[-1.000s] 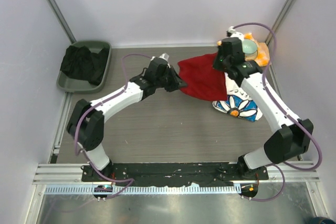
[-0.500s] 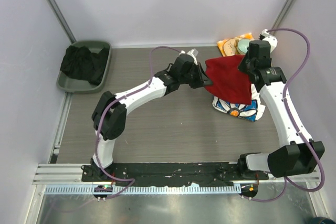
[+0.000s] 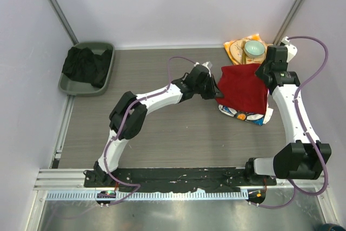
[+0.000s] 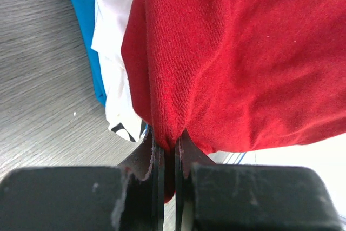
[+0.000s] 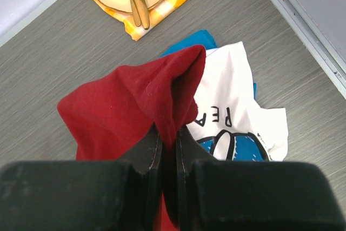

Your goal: Fold and stack the t-shirts

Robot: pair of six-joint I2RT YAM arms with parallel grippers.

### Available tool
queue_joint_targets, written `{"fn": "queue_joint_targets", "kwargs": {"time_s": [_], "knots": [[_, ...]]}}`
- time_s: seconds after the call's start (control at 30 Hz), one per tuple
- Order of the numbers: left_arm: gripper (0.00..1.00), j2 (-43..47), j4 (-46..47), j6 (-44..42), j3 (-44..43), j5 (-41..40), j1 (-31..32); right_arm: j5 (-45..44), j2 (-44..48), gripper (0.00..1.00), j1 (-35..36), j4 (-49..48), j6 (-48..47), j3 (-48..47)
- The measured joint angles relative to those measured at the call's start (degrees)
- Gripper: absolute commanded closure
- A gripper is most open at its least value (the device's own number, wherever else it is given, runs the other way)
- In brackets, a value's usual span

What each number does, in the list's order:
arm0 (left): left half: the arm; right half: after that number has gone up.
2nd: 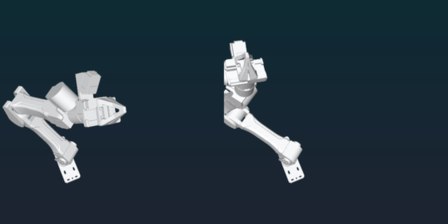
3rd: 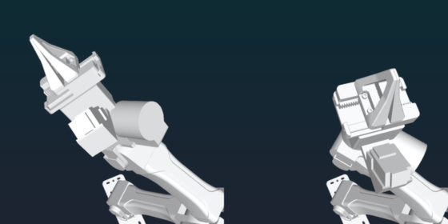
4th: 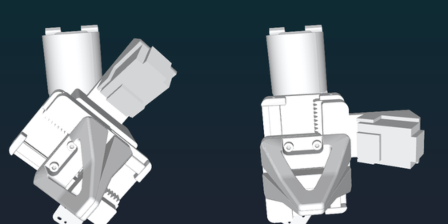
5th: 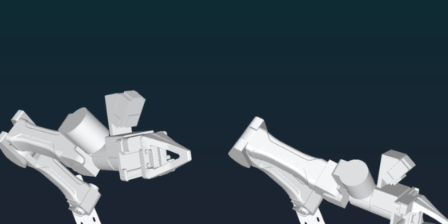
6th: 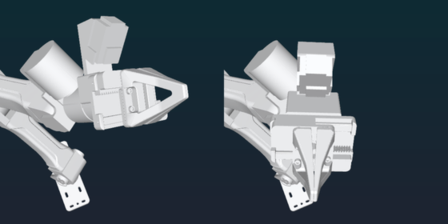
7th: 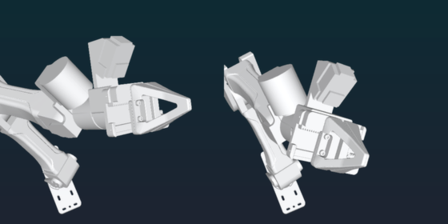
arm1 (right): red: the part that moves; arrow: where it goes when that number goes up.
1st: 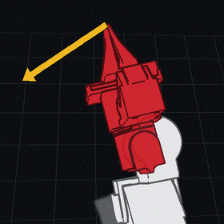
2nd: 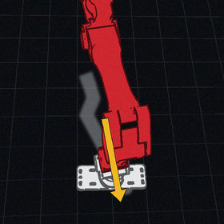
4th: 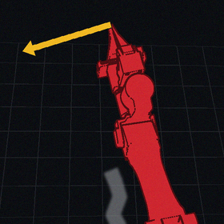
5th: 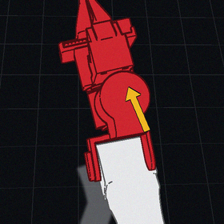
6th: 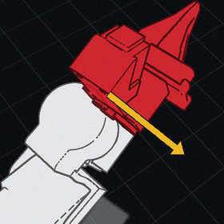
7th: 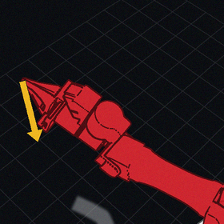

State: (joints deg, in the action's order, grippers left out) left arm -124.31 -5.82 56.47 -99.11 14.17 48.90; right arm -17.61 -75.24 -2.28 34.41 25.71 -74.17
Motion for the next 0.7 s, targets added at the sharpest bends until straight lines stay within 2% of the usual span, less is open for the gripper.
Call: {"fn": "queue_joint_targets", "kwargs": {"time_s": [0.43, 0.7], "knots": [[1.00, -2.9, 2.3, -1.2, 0.0, 0.9, 0.4, -2.3, -5.9, 0.99, -2.9, -4.9, 2.5, 7.6], [1.00, -6.8, 3.7, -1.4, 0.0, 0.8, 0.8, -5.0, -8.0, 0.99, -5.0, -6.0, 5.0, 8.3]]}}
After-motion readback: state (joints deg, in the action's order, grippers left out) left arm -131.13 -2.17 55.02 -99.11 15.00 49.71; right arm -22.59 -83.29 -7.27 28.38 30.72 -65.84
